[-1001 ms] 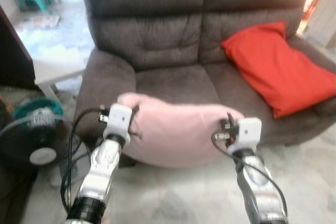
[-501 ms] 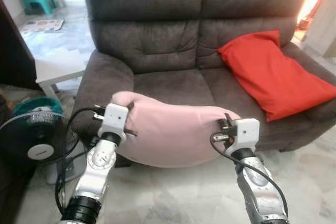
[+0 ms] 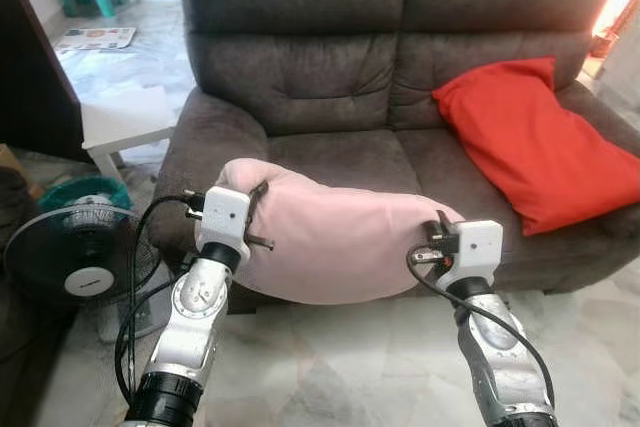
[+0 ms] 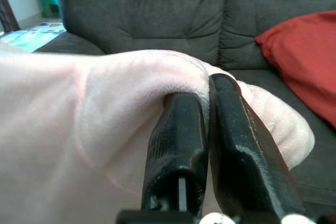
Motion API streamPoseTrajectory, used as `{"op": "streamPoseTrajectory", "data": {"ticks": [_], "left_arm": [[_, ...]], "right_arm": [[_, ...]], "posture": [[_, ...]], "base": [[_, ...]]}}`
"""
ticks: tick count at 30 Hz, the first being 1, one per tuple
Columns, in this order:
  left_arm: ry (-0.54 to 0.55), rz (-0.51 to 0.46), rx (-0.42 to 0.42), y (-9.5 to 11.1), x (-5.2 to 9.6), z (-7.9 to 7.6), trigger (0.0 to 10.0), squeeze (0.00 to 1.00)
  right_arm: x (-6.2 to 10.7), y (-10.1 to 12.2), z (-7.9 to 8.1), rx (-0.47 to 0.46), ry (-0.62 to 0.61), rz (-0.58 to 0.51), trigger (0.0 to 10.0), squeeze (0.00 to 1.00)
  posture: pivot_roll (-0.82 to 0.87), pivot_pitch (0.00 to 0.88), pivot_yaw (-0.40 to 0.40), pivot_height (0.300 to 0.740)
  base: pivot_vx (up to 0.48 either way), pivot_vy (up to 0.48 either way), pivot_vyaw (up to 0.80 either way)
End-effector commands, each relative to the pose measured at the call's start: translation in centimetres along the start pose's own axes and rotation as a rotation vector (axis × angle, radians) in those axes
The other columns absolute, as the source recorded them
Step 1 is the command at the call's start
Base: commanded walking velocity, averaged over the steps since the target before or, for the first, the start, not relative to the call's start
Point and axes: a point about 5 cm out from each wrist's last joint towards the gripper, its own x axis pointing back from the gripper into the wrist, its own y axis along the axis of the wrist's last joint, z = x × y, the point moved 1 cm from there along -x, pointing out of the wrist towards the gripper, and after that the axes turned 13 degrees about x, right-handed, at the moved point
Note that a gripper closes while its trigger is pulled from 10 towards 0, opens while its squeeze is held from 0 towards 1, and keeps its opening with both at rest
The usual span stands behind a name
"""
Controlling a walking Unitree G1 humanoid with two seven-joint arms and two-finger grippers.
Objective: Move the pillow to the sofa from floor
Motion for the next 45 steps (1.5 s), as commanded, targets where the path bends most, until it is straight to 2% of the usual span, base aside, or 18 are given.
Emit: {"op": "streamPoseTrajectory", "data": {"ticks": [1,11,16,23,37,45], "left_arm": [[-0.027,-0.044,-0.011,1.1,-0.3,-0.5,10.0,0.00],[-0.020,-0.042,-0.007,1.4,-0.4,-0.1,10.0,0.00],[-0.020,-0.042,-0.005,1.4,-0.5,-0.1,10.0,0.00],[-0.018,-0.038,-0.002,1.4,-0.5,-0.2,10.0,0.00],[-0.017,-0.058,-0.015,1.8,-0.6,-0.4,10.0,0.00],[-0.016,-0.068,-0.016,2.0,-0.7,-0.3,10.0,0.00]], "right_arm": [[-0.4,1.5,-0.1,-0.007,-0.008,-0.061,10.0,0.00],[-0.5,1.7,0.2,0.013,0.010,-0.070,10.0,0.00],[-0.5,1.9,0.2,0.011,0.009,-0.085,10.0,0.00],[-0.4,1.8,0.3,-0.013,0.011,-0.079,10.0,0.00],[-0.5,2.2,0.1,0.016,0.018,-0.096,10.0,0.00],[-0.7,2.5,0.0,-0.007,0.006,-0.109,10.0,0.00]], "posture": [[0.13,0.018,-0.043,0.740],[0.12,0.017,-0.039,0.740],[0.13,0.019,-0.036,0.740],[0.13,0.023,-0.038,0.740],[0.13,0.016,-0.041,0.740],[0.13,0.010,-0.040,0.740]], "base": [[0.000,0.000,0.00],[0.000,0.000,0.00],[0.000,0.000,0.78],[0.000,0.000,0.00],[0.000,0.000,0.00],[0.000,0.000,0.45]]}}
